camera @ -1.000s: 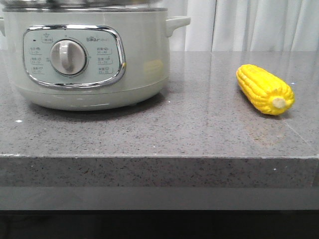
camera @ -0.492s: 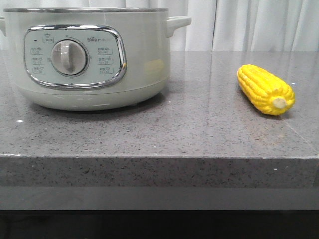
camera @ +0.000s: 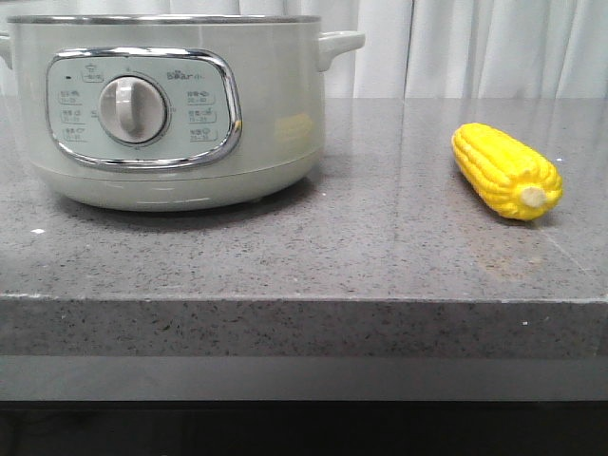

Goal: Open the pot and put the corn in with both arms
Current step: 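Grasp the yellow corn cob with the right gripper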

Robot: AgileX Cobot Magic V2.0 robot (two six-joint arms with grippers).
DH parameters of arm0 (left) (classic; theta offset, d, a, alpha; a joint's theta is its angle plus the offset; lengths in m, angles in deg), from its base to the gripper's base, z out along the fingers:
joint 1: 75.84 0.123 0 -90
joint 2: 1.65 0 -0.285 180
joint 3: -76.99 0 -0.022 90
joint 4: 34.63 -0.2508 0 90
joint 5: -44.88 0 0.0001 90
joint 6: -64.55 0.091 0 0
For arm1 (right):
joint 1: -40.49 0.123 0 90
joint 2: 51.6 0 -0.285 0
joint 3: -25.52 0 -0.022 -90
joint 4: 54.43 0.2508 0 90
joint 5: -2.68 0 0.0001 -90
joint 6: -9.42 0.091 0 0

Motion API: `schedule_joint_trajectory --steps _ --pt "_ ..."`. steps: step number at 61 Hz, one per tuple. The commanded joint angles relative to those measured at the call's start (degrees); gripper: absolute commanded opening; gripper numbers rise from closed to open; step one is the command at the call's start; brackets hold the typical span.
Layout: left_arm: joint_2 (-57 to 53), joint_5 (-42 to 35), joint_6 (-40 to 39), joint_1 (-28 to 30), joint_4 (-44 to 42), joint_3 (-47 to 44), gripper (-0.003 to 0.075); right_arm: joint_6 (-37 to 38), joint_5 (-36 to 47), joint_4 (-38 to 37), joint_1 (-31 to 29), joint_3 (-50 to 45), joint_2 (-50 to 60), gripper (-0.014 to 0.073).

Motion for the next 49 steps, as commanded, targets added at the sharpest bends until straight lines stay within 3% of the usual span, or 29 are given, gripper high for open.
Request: schedule_joint_trajectory --steps 1,21,43,49 --pt "-6.1 -6.9 -0.3 -0.4 1.8 -2.1 0.0221 -0.1 3.0 1.1 -0.4 3.4 -3.9 0.0614" --pt "-23.1 -7.8 -0.3 -0.4 1.8 -9.9 0.0221 -0.1 -6.9 10.3 5.3 17.8 -24.2 0.0614" --pt "-25.3 -8.0 -1.2 -0.4 1.8 -10.4 0.0221 -0.1 -8.3 13.8 8.7 28.6 -43.3 0.0609" --pt "-25.3 -8.0 -1.2 -0.4 1.8 -10.4 0.0221 -0.1 -8.6 13.8 9.0 29.4 -45.9 0.0558"
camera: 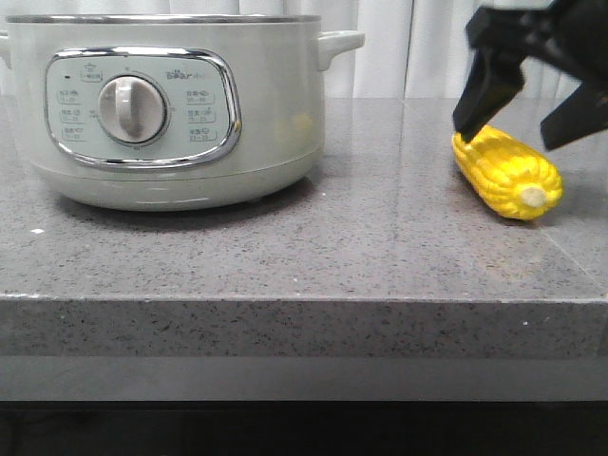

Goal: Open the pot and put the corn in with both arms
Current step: 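Grasp the yellow corn cob with the right gripper, then lift the corn with the right gripper and carry it over the pot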

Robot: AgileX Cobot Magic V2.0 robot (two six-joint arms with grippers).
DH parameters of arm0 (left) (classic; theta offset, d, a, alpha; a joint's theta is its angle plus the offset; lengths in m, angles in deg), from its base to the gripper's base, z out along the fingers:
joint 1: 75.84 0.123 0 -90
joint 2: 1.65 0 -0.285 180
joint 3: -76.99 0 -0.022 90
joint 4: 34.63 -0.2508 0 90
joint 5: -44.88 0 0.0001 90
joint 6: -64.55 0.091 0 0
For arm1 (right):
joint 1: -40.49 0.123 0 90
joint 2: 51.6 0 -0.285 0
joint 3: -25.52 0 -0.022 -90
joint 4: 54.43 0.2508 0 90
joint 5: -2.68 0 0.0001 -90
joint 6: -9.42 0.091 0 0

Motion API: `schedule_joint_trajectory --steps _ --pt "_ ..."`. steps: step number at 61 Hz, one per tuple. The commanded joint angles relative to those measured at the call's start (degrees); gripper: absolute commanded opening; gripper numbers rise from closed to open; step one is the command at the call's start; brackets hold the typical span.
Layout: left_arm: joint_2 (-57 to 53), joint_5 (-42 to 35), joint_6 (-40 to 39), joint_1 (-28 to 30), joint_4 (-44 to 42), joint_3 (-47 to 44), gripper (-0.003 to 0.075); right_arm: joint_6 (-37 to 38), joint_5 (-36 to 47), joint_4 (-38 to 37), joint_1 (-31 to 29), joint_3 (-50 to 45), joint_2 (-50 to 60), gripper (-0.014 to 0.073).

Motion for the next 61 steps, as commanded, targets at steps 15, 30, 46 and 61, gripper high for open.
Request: schedule_joint_trajectory --steps 15,30,46,61 --pt "0.4 -8.0 -0.7 -0.4 1.8 1.8 0.0221 -0.3 1.6 0.9 0.5 3.5 -0.5 0.0285" --pt "0.4 -8.0 -0.7 -0.4 1.8 1.8 0.0221 -2.9 1.1 0.9 0.5 10.3 4.1 0.0211" --pt "0.4 -8.0 -0.7 -0.4 1.8 1.8 0.0221 -3.5 3.2 0.9 6.9 26.9 3.0 0.0211" --pt "0.4 -8.0 -0.7 -0.4 1.8 1.8 0.0221 -4.9 0.4 0.9 18.9 41.3 -10.2 0.0211"
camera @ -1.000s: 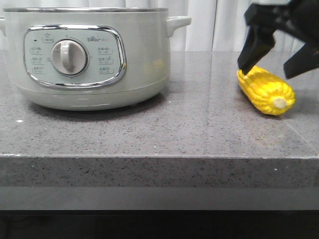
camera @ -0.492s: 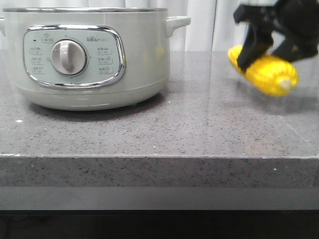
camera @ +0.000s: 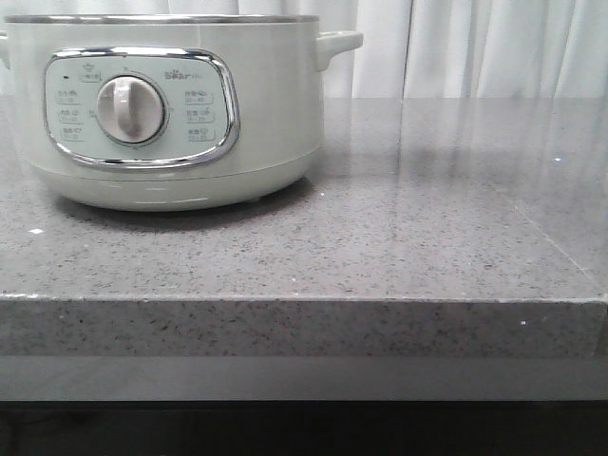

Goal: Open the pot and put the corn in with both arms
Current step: 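Lift the corn with the right gripper and carry it over the pot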

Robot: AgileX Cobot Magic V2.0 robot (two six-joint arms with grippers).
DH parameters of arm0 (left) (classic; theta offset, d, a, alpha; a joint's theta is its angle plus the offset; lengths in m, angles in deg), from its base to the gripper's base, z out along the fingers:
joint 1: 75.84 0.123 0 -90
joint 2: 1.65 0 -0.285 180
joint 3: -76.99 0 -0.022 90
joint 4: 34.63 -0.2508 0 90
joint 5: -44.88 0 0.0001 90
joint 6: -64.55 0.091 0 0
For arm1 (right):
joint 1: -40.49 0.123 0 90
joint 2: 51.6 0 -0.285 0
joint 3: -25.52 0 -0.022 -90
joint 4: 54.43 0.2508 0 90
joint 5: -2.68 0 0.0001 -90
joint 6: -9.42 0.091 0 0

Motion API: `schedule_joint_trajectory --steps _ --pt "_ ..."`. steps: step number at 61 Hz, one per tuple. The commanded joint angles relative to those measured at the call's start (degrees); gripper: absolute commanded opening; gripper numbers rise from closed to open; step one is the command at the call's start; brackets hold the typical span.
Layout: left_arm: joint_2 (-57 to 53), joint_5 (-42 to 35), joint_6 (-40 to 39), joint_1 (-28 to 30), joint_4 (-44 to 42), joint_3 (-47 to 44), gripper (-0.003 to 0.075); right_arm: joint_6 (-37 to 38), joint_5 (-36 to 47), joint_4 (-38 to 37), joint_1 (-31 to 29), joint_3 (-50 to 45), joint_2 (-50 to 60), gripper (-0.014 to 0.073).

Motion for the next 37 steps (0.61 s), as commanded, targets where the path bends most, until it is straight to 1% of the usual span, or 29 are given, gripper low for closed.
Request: schedule_joint_trajectory --steps 1,10,17,23,26,31,37 --pt "0.4 -8.0 -0.7 -0.4 1.8 1.8 0.0221 -0.9 1.9 0.8 3.7 6.4 -3.5 0.0211" --pt "0.4 -8.0 -0.7 -0.4 1.8 1.8 0.0221 -0.9 1.6 0.8 6.8 8.9 -8.8 0.0212" --pt "0.4 -8.0 -0.7 -0.4 1.8 1.8 0.0221 -0.9 -0.1 0.8 7.6 8.9 -10.7 0.0212" --pt "0.4 -8.0 -0.7 -0.4 1.8 1.8 0.0221 -0.9 -1.8 0.8 7.6 8.9 -11.7 0.0229" --pt "0.4 -8.0 -0.7 -0.4 1.8 1.8 0.0221 -0.9 -2.4 0.8 7.6 8.9 -11.9 0.0260" --pt "0.4 -8.0 -0.7 -0.4 1.8 1.8 0.0221 -0.9 -2.6 0.8 7.6 8.9 -11.9 0.0352" --pt "0.4 -8.0 -0.7 -0.4 1.8 1.8 0.0221 -0.9 -2.6 0.8 7.6 8.9 -11.9 0.0433"
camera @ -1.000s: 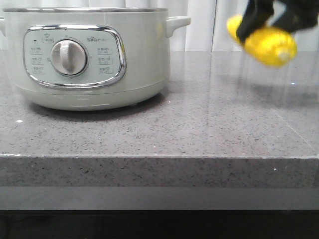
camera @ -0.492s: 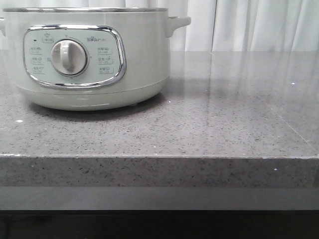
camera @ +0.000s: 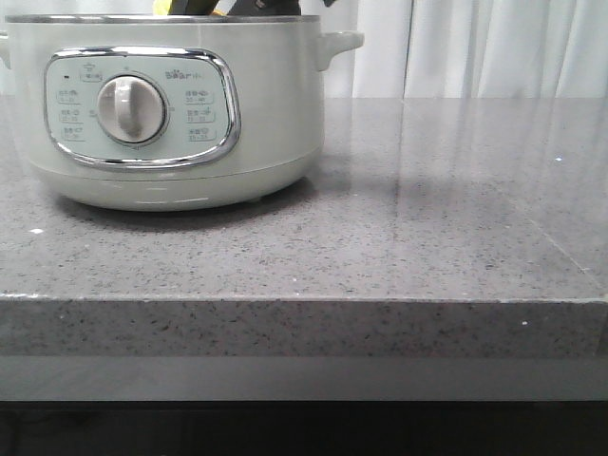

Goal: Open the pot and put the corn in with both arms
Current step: 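Lift the corn with the right gripper and carry it over the pot, then lower the corn into the pot and open the right gripper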

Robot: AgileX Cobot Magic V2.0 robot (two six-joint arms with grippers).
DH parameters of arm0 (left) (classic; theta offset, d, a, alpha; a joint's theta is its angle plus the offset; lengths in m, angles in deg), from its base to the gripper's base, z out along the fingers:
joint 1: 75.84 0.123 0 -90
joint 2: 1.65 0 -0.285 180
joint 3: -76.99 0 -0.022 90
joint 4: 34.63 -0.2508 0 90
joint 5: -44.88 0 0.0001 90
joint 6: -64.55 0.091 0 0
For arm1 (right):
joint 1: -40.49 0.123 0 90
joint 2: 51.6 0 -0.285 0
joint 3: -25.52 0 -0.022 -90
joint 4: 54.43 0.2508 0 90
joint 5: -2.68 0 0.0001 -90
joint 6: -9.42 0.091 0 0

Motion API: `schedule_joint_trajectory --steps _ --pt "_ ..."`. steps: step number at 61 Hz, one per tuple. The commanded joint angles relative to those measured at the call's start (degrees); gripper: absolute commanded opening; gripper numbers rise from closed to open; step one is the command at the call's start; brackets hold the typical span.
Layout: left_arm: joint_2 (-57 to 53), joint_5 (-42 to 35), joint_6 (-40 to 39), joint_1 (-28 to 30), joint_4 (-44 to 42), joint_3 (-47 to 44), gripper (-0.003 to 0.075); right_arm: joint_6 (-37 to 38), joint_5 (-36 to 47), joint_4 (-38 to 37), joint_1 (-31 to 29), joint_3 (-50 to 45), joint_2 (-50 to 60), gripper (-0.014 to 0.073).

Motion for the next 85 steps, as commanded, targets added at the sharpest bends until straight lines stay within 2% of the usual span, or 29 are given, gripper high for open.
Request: schedule_joint_trajectory --steps 1,43,47,58,70,77,85 --pt "0.4 -8.0 -0.7 -0.4 1.8 1.8 0.0221 -0.7 3.4 0.7 -0.1 2.3 3.4 0.0447" --pt "0.4 -8.0 -0.7 -0.4 1.8 1.8 0.0221 -0.7 2.5 0.6 -0.7 3.3 4.9 0.0458" --pt "0.4 -8.0 -0.7 -0.4 1.8 1.8 0.0221 -0.7 2.5 0.1 -1.4 3.3 6.1 0.0423" --pt "0.4 -8.0 -0.7 -0.4 1.8 1.8 0.0221 -0.7 1.4 -0.6 -5.1 3.3 10.4 0.0179" --pt "0.5 -8.1 -0.7 -0.4 1.8 1.8 0.0221 -0.7 -1.1 -0.8 -11.7 3.3 13.9 -0.0017" --pt "0.8 -8.4 -0.7 -0.4 1.8 1.8 0.0221 -0.7 -2.6 -2.2 -15.3 2.6 16.1 -0.0072" --pt "3.0 -9.7 -1.2 -0.4 1.8 2.3 0.0221 -0.7 -1.3 -5.2 -18.4 -2.5 20.8 -0.0069"
